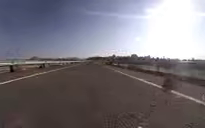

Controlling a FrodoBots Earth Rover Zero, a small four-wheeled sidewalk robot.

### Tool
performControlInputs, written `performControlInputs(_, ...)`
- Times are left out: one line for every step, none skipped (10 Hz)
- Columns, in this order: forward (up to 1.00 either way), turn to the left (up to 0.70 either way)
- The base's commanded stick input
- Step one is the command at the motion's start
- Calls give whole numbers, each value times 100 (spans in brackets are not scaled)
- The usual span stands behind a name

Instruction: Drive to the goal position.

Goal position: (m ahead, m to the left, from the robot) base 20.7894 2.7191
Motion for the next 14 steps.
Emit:
performControlInputs(70,0)
performControlInputs(70,0)
performControlInputs(70,0)
performControlInputs(70,0)
performControlInputs(70,0)
performControlInputs(70,0)
performControlInputs(70,0)
performControlInputs(70,0)
performControlInputs(70,0)
performControlInputs(70,0)
performControlInputs(70,0)
performControlInputs(70,0)
performControlInputs(70,0)
performControlInputs(70,0)
